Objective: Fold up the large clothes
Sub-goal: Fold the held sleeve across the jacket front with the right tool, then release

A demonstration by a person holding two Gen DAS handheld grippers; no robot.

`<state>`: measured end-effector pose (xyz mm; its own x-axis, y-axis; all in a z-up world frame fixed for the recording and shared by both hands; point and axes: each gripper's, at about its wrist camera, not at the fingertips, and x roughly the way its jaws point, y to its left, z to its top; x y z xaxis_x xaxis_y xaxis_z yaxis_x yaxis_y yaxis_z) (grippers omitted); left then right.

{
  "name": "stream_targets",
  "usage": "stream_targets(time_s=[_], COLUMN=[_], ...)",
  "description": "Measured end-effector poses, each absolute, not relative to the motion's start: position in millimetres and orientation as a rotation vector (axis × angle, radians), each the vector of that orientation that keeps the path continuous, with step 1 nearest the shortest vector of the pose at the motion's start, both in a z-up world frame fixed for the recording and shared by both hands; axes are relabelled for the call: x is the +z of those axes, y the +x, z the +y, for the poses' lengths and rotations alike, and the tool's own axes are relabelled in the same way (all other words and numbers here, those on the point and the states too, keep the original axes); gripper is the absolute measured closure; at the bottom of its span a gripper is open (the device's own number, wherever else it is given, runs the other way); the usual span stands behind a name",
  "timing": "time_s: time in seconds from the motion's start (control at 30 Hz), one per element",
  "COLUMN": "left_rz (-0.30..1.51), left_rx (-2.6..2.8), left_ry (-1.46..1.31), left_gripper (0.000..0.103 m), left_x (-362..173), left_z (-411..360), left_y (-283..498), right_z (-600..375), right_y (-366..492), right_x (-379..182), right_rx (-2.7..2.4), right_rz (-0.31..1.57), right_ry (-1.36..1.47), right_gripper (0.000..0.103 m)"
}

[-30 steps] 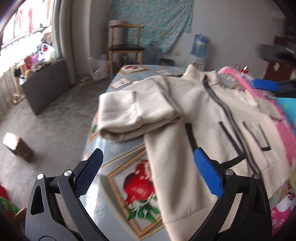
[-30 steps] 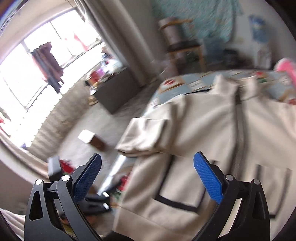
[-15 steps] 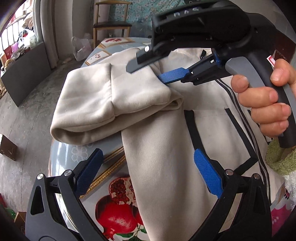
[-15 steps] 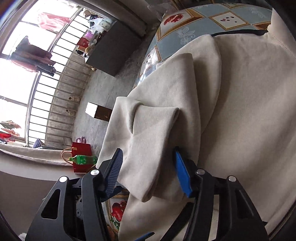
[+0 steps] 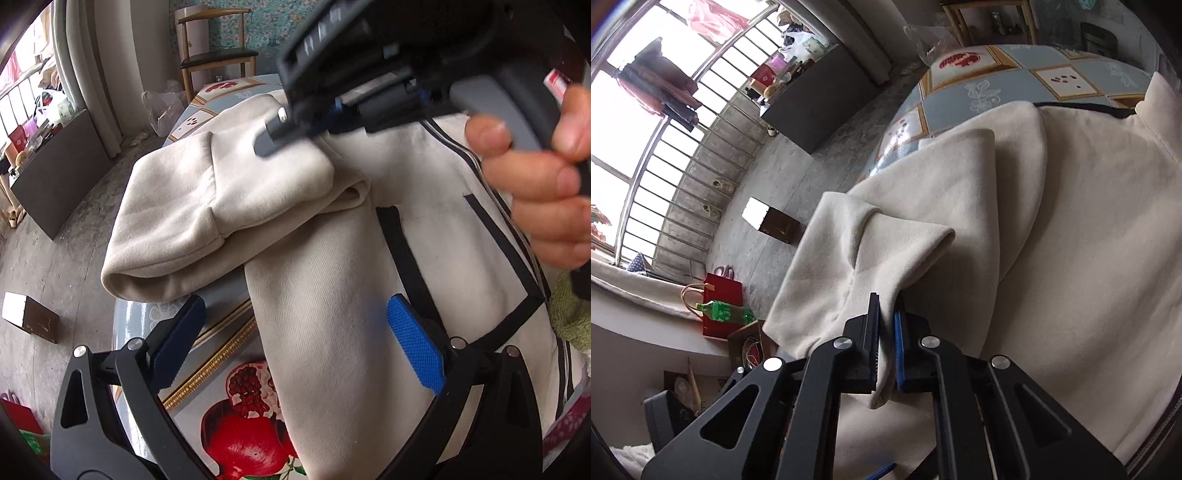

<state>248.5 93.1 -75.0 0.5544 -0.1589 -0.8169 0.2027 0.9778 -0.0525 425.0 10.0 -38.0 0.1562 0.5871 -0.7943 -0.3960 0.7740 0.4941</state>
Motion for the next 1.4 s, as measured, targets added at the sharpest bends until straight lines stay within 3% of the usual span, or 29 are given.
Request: stream_targets(time_s=[0.23, 0.47, 0.6, 0.7, 0.93, 1.0, 1.1, 1.13, 1.4], left_rz=[1.005, 0.987, 1.001, 0.994, 0.946, 0.936, 0.927, 0.926, 0.955], left_rx=[-0.175, -0.165, -0.167, -0.160, -0.125, -0.133, -0.156, -0.167, -0.255], left_ry=[0.055, 0.057, 0.058, 0.034, 0.019, 0.001, -0.023, -0.036, -0.123], left_gripper=[0.008, 0.007, 0.007, 0.008, 0.008, 0.008, 0.008, 0.008, 0.008], left_x=[-75.2, -76.5, -73.2, -68.8, -52.4, -46.8, -39.4, -37.9, -36.2], left_z=[99.0, 99.4, 98.1, 104.4, 125.7, 130.1, 135.8, 137.0, 141.7], left_y=[258.3, 245.4, 249.5, 251.5, 259.8, 258.1, 248.1, 243.5, 193.6], right_z=[-21.0, -178.7, -267.5, -307.4, -334.0, -338.1, -342.2, -343.8, -362.6], right_y=[425.5, 416.4, 399.3, 393.4, 391.4, 388.5, 373.4, 366.0, 241.3], right_x=[61.6, 133.2, 109.4, 59.1, -25.6, -26.8, -15.2, -9.3, 11.6], right_rx=[0.741, 0.528, 0.336, 0.258, 0.095, 0.054, 0.041, 0.035, -0.038], right_rz=[1.008, 0.794, 0.822, 0.921, 1.042, 1.042, 1.009, 0.991, 0.969], right_ry=[0.235, 0.357, 0.382, 0.447, 0.456, 0.449, 0.432, 0.414, 0.371], right_gripper=[0.097, 0.097, 0.097, 0.097, 0.097, 0.093, 0.055, 0.048, 0.039])
